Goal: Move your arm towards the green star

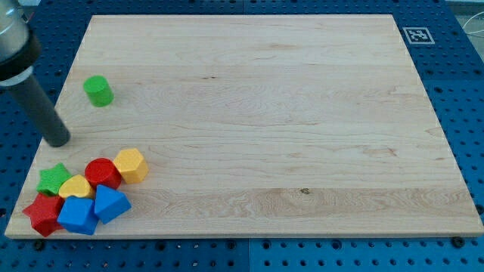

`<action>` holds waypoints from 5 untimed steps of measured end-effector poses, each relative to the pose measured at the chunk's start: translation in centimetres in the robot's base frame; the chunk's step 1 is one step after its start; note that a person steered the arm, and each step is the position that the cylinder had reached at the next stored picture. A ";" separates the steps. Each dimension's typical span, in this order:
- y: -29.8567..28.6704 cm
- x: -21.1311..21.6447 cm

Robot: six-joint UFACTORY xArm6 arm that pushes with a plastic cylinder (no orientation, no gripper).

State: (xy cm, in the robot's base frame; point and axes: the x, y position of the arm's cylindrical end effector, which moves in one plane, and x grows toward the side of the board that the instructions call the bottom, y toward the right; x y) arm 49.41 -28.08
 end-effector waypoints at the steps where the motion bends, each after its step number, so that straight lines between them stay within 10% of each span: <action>1: -2.4 1.9; 5: -1.8 3.8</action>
